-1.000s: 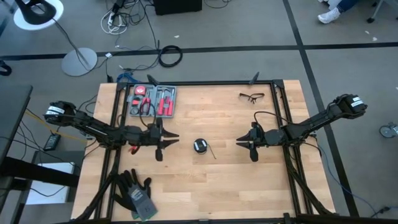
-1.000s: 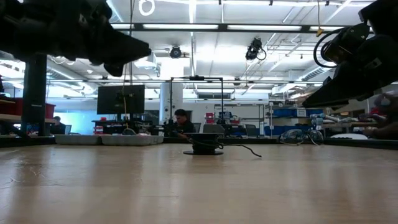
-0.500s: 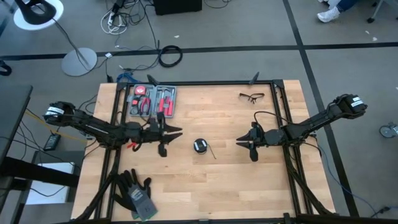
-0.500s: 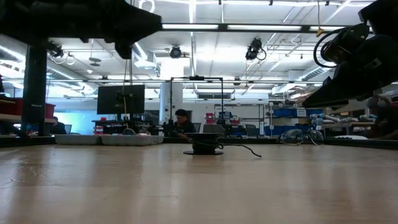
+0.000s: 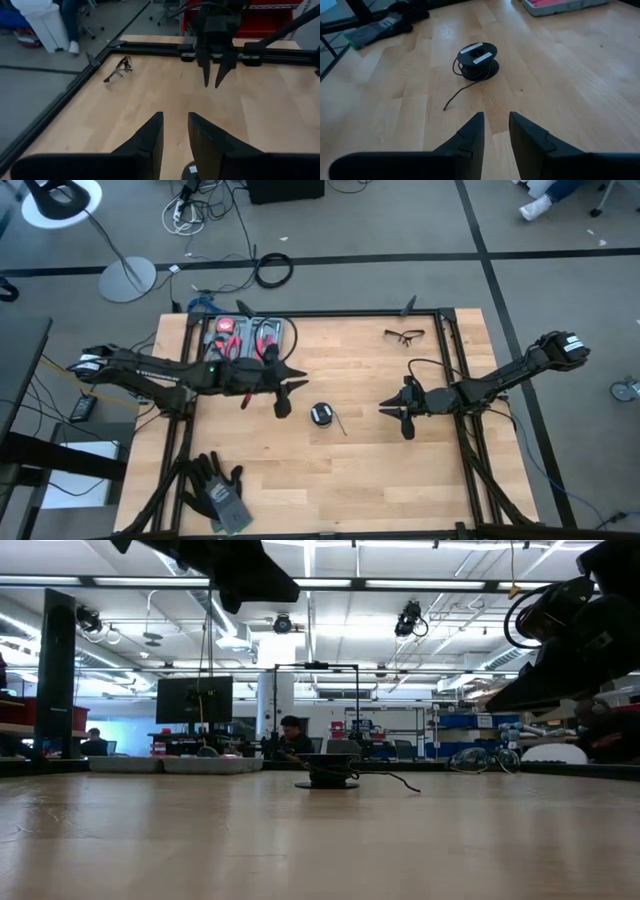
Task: Coil cords
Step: Uncoil the black wire from the black spool
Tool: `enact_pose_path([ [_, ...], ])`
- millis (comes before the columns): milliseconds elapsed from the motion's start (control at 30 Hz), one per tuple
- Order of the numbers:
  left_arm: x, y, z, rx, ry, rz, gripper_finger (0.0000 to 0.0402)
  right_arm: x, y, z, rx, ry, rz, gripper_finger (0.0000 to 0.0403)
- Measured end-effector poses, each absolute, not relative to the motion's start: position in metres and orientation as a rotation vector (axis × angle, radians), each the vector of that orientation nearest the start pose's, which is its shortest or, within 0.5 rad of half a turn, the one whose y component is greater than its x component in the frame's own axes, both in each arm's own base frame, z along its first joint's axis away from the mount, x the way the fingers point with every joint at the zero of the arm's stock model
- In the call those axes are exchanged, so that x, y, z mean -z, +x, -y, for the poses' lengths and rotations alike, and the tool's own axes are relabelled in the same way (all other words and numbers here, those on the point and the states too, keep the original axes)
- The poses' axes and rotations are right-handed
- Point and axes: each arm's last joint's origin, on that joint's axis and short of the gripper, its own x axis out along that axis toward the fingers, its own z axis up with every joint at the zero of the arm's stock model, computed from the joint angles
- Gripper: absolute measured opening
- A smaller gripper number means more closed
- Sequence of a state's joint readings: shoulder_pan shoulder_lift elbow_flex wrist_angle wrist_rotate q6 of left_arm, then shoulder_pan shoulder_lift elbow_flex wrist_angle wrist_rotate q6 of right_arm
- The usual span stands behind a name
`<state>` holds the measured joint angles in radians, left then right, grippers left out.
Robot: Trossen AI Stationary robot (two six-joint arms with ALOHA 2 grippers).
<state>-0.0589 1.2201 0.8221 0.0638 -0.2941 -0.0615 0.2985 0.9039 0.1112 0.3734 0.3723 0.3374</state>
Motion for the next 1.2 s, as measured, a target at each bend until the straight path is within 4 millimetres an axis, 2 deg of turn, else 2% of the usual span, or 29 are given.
enact_pose_path([
  [133,-0.284,0.267,0.005,-0.231,-0.088,-0.415,0.0092,-0.141,0.154,-0.036,0.137,0.197,-0.372,0.0091],
  [200,-0.280,0.267,0.002,-0.239,-0.142,-0.495,0.0092,-0.141,0.155,-0.037,0.136,0.200,-0.365,0.0091],
  [333,-0.268,0.266,0.003,-0.227,-0.137,-0.606,0.0092,-0.141,0.155,-0.037,0.136,0.200,-0.364,0.0091],
  [800,-0.265,0.268,0.003,-0.236,-0.113,-0.621,0.0092,-0.142,0.156,-0.037,0.133,0.207,-0.346,0.0091],
  [1067,-0.262,0.269,0.005,-0.138,-0.045,-0.648,0.0092,-0.143,0.156,-0.037,0.133,0.208,-0.343,0.0091],
  [1200,-0.254,0.272,0.005,-0.131,-0.020,-0.692,0.0093,-0.143,0.156,-0.037,0.133,0.208,-0.342,0.0091],
])
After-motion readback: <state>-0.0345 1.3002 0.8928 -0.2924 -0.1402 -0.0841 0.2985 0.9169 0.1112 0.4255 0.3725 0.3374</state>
